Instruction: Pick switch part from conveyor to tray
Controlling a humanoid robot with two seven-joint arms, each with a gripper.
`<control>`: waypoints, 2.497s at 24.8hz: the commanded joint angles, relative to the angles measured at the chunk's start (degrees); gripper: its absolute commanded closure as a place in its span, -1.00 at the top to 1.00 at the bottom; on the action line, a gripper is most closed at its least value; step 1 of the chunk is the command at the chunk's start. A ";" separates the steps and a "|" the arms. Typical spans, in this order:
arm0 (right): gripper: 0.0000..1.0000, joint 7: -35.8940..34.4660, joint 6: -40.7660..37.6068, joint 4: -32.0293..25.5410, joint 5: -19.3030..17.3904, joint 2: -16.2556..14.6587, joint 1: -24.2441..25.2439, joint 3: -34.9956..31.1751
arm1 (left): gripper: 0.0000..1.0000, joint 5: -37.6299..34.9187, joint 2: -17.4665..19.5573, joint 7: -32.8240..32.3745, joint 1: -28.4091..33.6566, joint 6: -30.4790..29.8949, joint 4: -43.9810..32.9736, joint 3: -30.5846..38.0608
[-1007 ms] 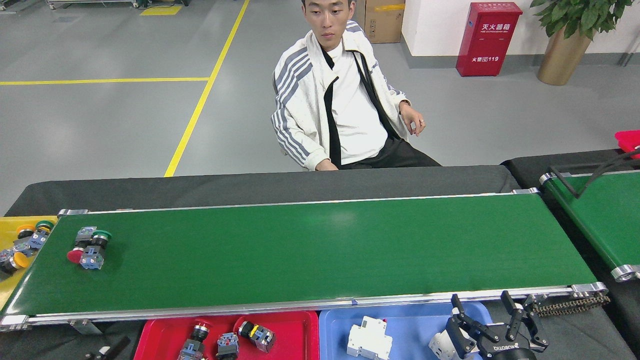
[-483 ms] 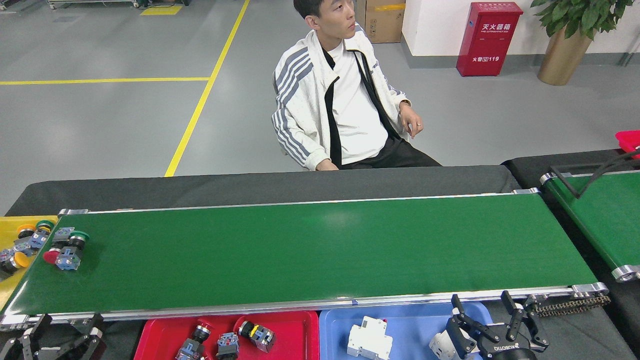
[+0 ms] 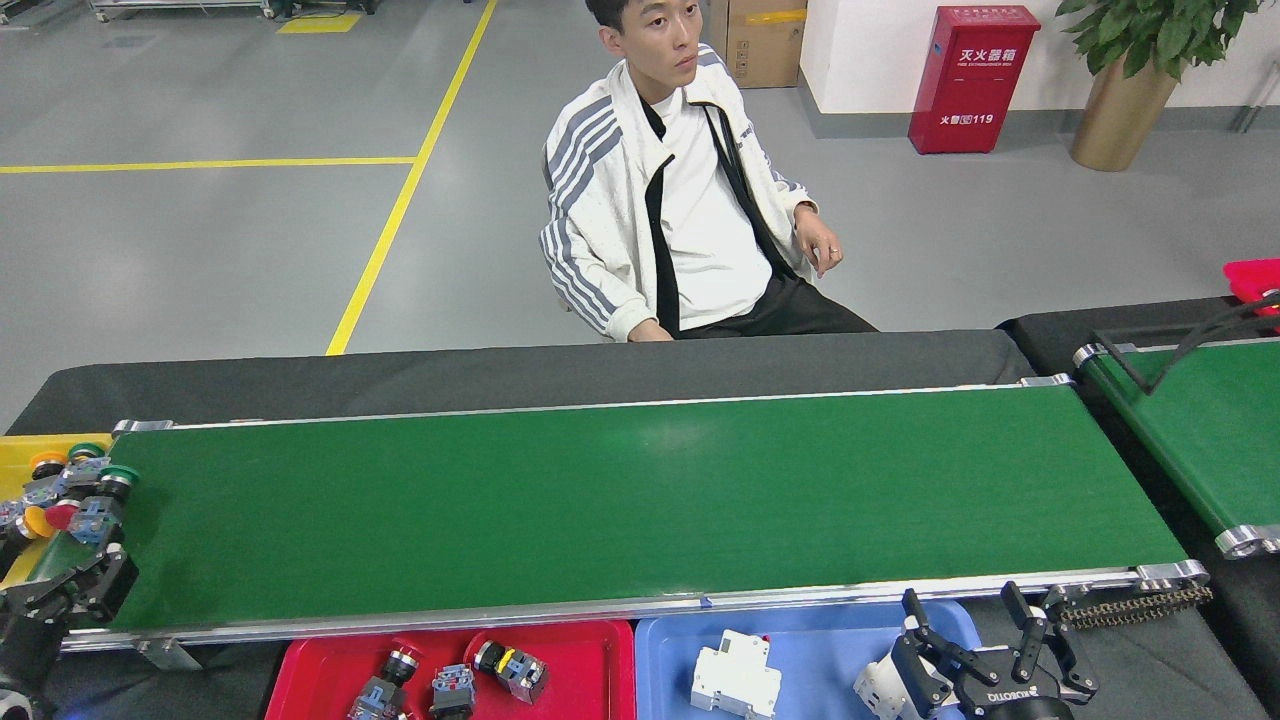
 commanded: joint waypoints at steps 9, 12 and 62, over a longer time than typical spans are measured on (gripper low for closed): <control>0.93 -0.51 -3.51 -0.58 -0.19 -0.58 -0.79 0.26 | -0.79 5.02 -1.36 4.62 -13.13 10.40 17.43 -11.97; 0.93 -0.51 -4.04 -0.67 -0.19 -0.58 -0.79 0.26 | -0.92 5.37 -2.32 4.97 -13.13 10.22 17.26 -11.62; 0.93 -0.51 -3.07 -0.85 -0.37 0.13 -0.09 -2.64 | 1.00 10.38 -10.50 -6.19 44.44 -3.05 -63.95 11.05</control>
